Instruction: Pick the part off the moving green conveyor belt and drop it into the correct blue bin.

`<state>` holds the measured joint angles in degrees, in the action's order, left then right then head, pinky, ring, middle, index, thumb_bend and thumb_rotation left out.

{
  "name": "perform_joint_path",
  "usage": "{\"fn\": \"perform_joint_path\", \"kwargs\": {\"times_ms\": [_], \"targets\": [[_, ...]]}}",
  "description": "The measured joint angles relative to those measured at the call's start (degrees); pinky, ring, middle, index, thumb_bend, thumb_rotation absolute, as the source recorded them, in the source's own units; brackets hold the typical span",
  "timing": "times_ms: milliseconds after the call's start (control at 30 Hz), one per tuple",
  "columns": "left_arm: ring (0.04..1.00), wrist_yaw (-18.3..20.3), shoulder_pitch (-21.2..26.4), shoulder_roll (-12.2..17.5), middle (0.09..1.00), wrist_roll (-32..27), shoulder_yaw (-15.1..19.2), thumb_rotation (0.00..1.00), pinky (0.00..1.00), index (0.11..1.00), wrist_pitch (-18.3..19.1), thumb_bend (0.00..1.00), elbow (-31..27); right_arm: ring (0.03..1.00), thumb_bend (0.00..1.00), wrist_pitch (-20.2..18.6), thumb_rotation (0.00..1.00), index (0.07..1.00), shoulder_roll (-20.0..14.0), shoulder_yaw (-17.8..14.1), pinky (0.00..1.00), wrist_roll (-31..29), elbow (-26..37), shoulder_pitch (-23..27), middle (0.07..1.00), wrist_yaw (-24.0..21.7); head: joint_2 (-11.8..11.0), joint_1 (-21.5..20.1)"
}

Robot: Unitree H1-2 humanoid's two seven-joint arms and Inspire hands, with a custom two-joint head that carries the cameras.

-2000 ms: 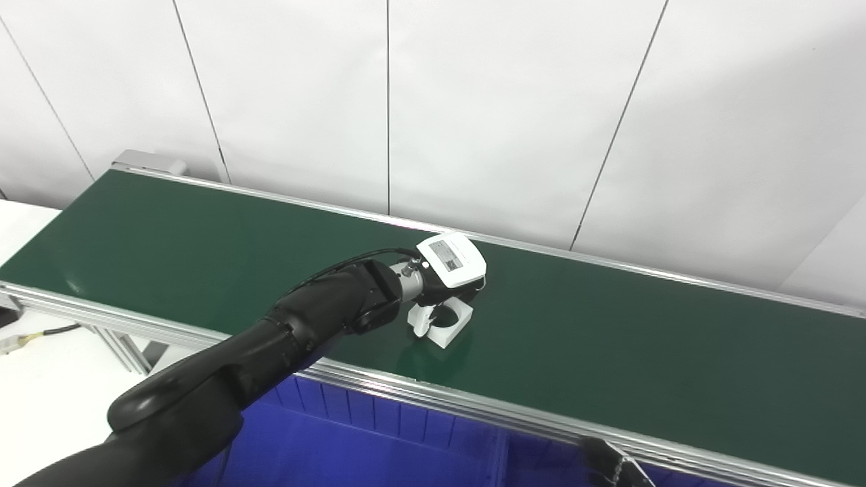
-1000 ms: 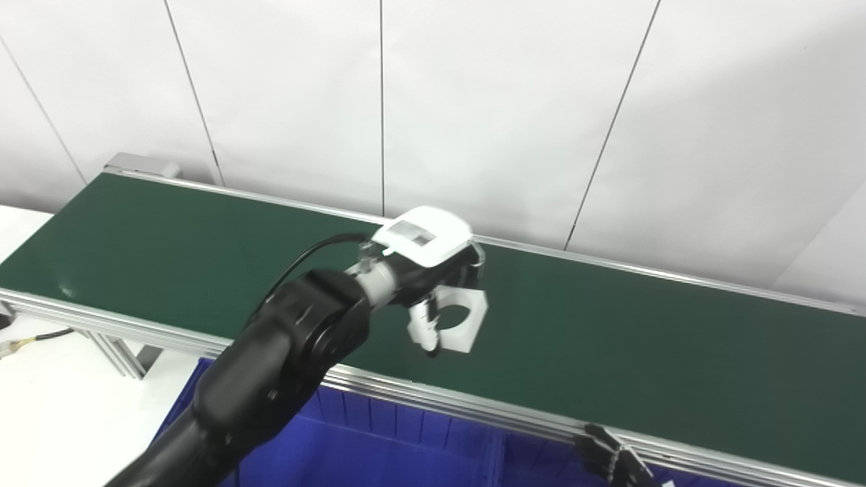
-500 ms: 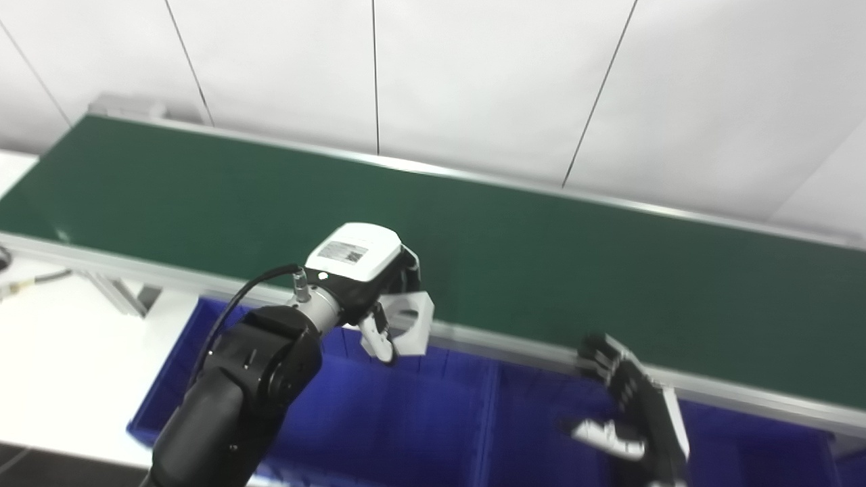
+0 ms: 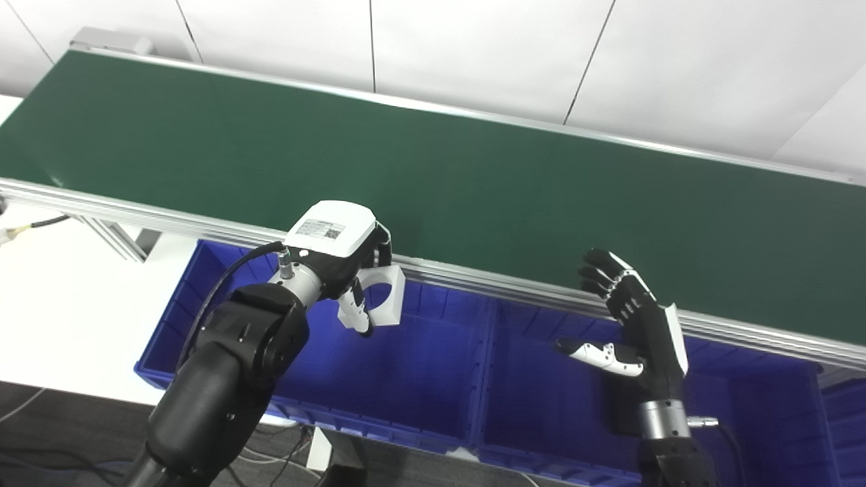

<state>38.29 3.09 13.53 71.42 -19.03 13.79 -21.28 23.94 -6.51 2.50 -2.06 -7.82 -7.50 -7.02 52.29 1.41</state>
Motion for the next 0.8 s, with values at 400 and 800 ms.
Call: {"fn": "perform_joint_path", "kwargs": {"times_ms": [400, 800], "targets": [[0.307, -5.4, -1.2, -0.6, 0.407, 1.3, -1.8, 0.0, 0.23, 0.509, -0.1, 0.52, 6.5, 0.791, 1.0, 0.0, 0.27, 0.815, 0.0, -0.1, 0.75, -0.2, 0.9, -0.3, 0.828, 0.0, 0.3, 0.7], [0.274, -13.7, -2.6, -1.0, 0.476, -1.5, -5.2, 0.0, 0.2, 0.488, -1.4, 0.52, 14.4, 0.789, 1.0, 0.0, 0.27, 0.809, 0.0, -0.2, 0.74, 0.0, 0.9, -0.3, 0.824, 0.0, -0.1, 0.7]]}}
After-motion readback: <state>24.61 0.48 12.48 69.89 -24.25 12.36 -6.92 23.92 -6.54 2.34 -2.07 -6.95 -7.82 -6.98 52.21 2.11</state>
